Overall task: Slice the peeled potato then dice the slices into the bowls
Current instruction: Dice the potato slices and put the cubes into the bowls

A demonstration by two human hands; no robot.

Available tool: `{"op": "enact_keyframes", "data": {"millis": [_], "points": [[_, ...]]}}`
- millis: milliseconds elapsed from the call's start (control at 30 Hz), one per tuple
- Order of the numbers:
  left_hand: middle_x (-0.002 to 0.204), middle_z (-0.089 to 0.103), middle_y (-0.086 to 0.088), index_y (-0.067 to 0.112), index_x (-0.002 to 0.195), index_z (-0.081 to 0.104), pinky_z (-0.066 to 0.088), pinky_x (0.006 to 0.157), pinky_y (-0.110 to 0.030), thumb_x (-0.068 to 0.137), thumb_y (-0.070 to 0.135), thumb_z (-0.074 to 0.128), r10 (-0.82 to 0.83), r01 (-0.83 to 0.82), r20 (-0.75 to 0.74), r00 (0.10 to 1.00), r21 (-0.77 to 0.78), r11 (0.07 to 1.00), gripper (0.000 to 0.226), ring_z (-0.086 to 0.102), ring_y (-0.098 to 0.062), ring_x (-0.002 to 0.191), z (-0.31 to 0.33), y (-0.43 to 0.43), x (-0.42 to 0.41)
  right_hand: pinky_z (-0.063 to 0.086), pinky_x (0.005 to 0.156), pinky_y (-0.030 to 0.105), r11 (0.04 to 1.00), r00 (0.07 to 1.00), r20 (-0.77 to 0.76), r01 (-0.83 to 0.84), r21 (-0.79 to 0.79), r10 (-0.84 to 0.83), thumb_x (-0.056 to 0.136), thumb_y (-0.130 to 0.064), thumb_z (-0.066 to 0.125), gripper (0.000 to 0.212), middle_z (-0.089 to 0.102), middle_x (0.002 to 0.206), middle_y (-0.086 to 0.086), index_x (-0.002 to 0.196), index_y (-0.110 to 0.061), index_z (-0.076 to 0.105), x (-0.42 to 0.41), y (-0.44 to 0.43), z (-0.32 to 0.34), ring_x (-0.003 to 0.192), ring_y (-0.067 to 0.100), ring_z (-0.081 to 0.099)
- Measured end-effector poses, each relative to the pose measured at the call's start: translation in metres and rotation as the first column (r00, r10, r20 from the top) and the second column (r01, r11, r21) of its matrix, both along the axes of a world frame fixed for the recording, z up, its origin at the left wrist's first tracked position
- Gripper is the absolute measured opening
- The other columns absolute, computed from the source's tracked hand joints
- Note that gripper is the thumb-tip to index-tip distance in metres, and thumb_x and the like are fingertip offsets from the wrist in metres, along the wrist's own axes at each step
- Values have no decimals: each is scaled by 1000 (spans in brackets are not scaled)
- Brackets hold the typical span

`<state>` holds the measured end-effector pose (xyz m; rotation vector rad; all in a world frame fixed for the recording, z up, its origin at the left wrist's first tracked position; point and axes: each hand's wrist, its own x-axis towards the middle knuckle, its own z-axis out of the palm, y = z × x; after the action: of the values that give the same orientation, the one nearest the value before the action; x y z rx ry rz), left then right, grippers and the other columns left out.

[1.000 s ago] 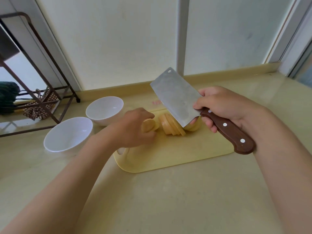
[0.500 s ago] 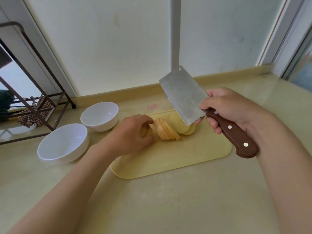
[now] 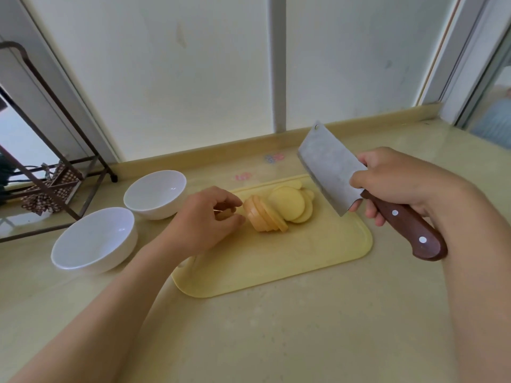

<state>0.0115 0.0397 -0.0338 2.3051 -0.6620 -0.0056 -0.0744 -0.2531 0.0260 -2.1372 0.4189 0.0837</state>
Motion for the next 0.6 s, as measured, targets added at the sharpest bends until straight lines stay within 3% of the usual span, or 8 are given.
{"op": "enact_keyframes", "data": {"millis": [200,400,600], "points": [[101,61,13,27,109,66,51,88,-32,82,29,74,-41,29,57,998,188,982,28,59,-7,92,-3,-3,0,50,42,30,996,1000,-11,-30,-80,29,96,-1,38,25,70,83,35,110,-10,58,0,-1,-3,40,27,59],[119,57,12,27,132,53,45,96,-26,81,36,72,-54,41,49,997,235,971,55,53,-6,107,-6,-4,-2,54,46,34,995,996,-61,-66,-70,61,99,-2,39,27,66,58,21,103,-22,56,2,-2,-7,48,30,63],[137,48,15,31,144,37,39,105,-28,77,41,67,-96,102,-36,995,219,971,75,44,-3,124,-6,-4,-7,56,47,34,992,987,-108,-121,-40,116,99,-1,39,27,70,83,32,109,-18,59,4,2,-11,50,28,63]]}}
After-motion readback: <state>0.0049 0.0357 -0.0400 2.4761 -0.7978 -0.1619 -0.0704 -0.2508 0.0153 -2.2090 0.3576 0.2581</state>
